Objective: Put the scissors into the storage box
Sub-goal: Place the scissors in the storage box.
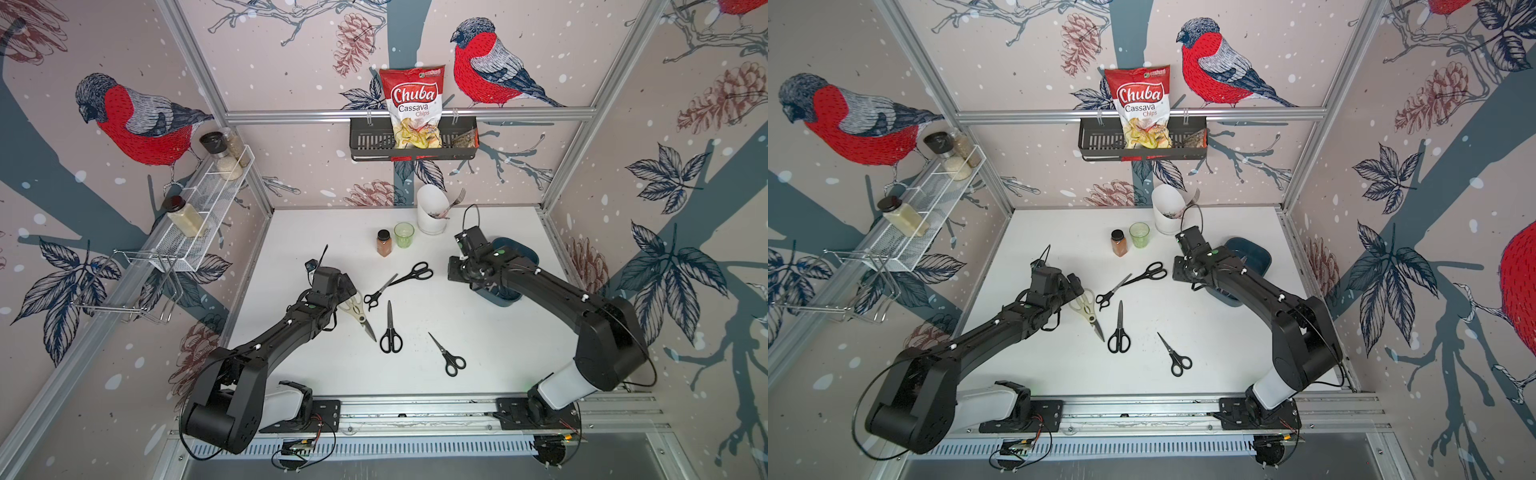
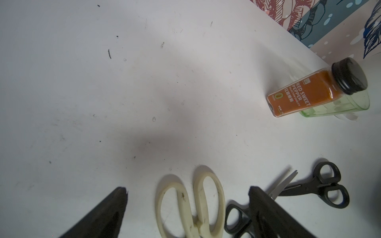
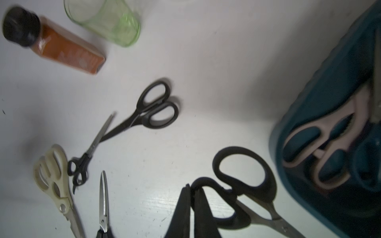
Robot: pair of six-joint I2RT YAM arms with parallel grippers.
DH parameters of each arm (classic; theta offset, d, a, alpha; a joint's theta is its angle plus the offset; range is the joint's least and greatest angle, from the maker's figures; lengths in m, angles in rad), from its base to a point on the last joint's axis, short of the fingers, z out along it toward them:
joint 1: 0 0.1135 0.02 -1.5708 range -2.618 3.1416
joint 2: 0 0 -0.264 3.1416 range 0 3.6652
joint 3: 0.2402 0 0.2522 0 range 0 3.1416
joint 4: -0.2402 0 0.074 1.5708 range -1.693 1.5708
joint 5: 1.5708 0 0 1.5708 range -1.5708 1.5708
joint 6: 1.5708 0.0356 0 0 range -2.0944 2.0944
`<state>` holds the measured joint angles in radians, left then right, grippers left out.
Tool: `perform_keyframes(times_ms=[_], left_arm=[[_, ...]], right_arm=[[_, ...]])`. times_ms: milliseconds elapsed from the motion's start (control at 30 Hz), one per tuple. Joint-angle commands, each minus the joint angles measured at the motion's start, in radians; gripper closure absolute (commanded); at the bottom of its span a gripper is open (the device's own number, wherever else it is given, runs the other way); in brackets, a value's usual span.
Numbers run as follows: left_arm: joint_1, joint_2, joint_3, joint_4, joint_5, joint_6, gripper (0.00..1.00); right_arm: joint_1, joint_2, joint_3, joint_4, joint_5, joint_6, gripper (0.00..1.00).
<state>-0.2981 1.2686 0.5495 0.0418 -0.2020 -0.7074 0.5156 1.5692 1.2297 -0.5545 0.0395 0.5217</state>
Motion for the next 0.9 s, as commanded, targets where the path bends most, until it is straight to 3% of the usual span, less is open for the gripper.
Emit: perform_keyframes(times_ms=[0,333,500,867], left_arm=[[0.002,0.005,-0.005,0.013,0.007,-0.01,0.04],[0.001,0.003,-0.015,0.02,0.015,-0.012,0.04],[0.001,0.003,-0.02,0.023,0.013,-0.01,0.04],[0.002,-0.007,-0.027,0.017,0.001,0.002,0.04]], right_arm=[[-0.088,-0.017,0.058,0.005,-0.037,-0.046,1.0],[-0.358,0.042,0.01,0.152,-0.136,0.008,1.0],[-0.405,0.085,-0.05,0.227,-0.144,0.049,1.0],[-0.405,0.194,-0.073,0.261,-0.084,0.06,1.0]])
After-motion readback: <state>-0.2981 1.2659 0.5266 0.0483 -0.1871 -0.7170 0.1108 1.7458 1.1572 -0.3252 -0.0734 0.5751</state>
